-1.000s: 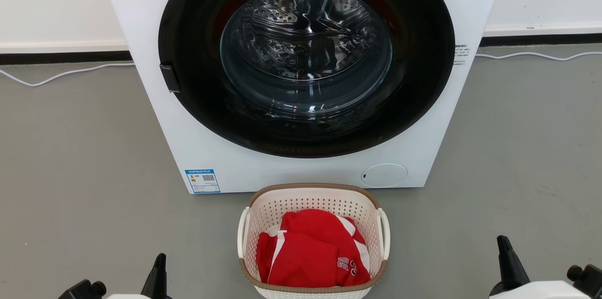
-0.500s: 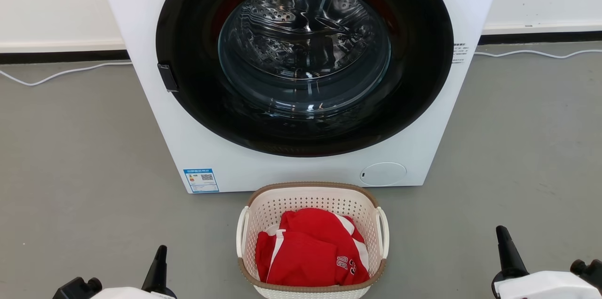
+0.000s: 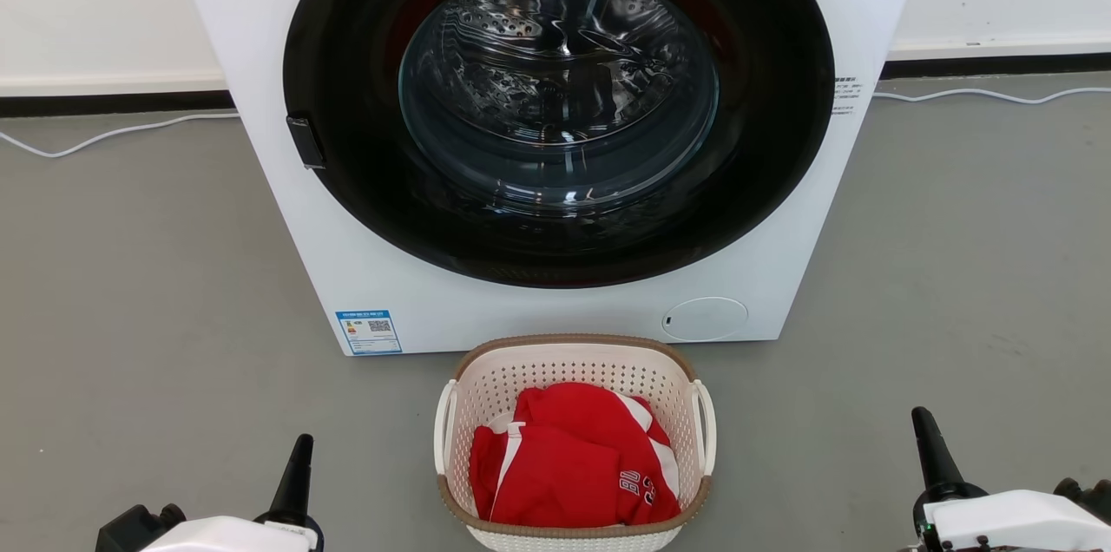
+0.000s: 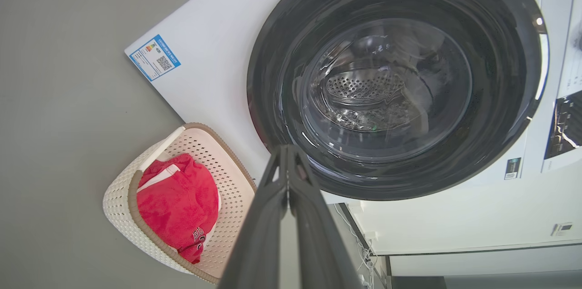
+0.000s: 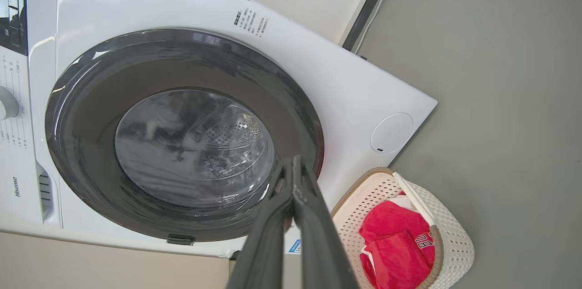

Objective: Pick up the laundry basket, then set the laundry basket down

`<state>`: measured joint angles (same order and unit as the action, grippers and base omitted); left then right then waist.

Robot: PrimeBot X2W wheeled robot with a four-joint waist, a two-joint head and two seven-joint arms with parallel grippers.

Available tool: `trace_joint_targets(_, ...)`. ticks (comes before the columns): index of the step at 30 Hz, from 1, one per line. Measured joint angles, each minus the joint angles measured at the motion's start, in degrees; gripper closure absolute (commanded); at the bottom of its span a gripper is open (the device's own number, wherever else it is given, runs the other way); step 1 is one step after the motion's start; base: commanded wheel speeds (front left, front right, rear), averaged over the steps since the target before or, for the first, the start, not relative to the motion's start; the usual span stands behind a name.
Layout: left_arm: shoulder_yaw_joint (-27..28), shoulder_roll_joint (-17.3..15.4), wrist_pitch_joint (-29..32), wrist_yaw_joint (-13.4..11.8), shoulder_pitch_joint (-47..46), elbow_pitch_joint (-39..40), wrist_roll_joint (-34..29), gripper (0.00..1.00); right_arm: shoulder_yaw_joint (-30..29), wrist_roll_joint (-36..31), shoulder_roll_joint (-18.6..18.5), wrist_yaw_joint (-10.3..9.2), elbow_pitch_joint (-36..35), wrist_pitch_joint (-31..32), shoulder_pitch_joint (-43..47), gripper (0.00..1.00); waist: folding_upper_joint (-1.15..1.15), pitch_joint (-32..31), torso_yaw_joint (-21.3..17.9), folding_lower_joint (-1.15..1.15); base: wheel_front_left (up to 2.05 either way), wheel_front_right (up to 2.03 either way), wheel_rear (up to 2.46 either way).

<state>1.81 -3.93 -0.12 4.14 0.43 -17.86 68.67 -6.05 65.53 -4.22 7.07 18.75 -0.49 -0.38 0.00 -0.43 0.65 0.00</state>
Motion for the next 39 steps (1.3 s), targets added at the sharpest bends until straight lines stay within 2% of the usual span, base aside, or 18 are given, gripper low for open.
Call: trace_joint_targets(39, 2.91, 1.66, 6.24, 2.83, -3.48, 2.04, 22.78, 1.0, -1.43, 25.96, 1.45, 0.0, -2.99, 6.38, -2.4, 1.0, 0.0, 0.6, -0.65, 0.0, 0.0, 0.0, 0.0)
